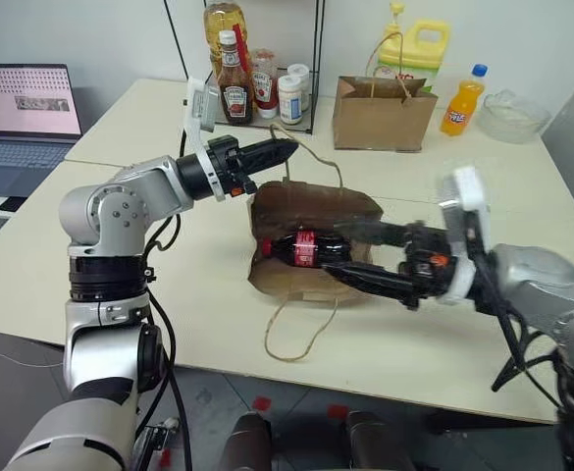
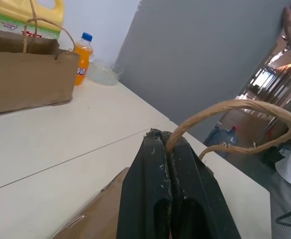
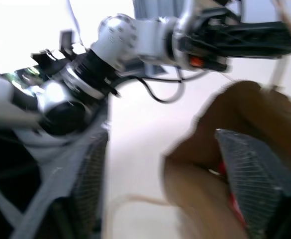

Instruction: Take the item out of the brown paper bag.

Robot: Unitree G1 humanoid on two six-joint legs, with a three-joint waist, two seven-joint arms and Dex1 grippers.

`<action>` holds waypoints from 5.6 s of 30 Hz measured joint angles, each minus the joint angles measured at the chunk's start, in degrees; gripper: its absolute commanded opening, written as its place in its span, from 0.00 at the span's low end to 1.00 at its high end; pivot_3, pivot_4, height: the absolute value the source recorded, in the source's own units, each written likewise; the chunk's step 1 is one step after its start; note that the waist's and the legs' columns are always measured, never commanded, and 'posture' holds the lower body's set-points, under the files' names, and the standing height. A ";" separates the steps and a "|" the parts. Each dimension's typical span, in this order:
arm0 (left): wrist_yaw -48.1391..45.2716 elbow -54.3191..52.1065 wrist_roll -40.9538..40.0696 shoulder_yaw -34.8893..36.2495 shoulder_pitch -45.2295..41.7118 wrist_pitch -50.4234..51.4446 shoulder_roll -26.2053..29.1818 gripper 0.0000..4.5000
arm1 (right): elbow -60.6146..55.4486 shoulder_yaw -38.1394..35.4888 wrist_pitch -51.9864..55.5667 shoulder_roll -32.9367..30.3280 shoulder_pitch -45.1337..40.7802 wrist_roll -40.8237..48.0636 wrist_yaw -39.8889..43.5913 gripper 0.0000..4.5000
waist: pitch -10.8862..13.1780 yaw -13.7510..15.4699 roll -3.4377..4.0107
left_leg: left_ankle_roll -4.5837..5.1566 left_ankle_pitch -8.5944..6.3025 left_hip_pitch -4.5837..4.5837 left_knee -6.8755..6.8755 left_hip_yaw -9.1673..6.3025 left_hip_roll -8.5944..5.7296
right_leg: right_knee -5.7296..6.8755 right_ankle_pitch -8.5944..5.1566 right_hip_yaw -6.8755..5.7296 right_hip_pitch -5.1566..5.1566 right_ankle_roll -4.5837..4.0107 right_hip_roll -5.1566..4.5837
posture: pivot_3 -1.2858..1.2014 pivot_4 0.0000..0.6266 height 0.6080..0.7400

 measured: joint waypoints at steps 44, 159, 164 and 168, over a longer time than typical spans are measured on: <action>0.39 -2.11 0.67 -0.53 1.88 -0.21 -2.08 0.00 | 36.92 39.85 -36.09 3.54 -14.00 -90.30 18.28 0.99 | -0.01 -0.22 -0.01 | -0.22 0.14 -0.55 0.45 0.01 -0.01 | 0.72 0.02 0.00 -0.76 0.02 0.00 | 0.52 0.24 1.00; 29.17 -38.52 22.34 10.47 61.35 -20.64 -4.55 0.99 | 6.42 1.39 -23.47 21.48 34.57 -63.37 -10.84 1.00 | -0.24 -0.26 0.13 | 0.00 0.03 -0.44 0.36 0.32 0.06 | 1.06 0.03 0.42 -1.00 0.00 0.05 | 0.52 0.24 1.00; 32.71 -38.97 27.52 4.33 70.45 -24.29 -11.17 0.99 | 5.46 1.64 -23.92 25.13 38.77 -63.89 -13.99 1.00 | -0.26 0.02 0.10 | 0.01 0.03 -0.45 0.35 0.24 0.05 | 0.94 0.02 0.34 -0.89 0.00 0.05 | 0.52 0.24 1.00; 35.46 -39.27 32.82 -1.40 70.46 -26.16 -12.15 0.99 | 4.69 1.09 -23.25 27.14 40.92 -64.68 -17.07 1.00 | -0.34 -0.15 0.18 | 0.01 0.02 -0.41 0.37 0.36 0.02 | 0.90 0.04 0.46 -0.85 0.02 0.03 | 0.52 0.24 1.00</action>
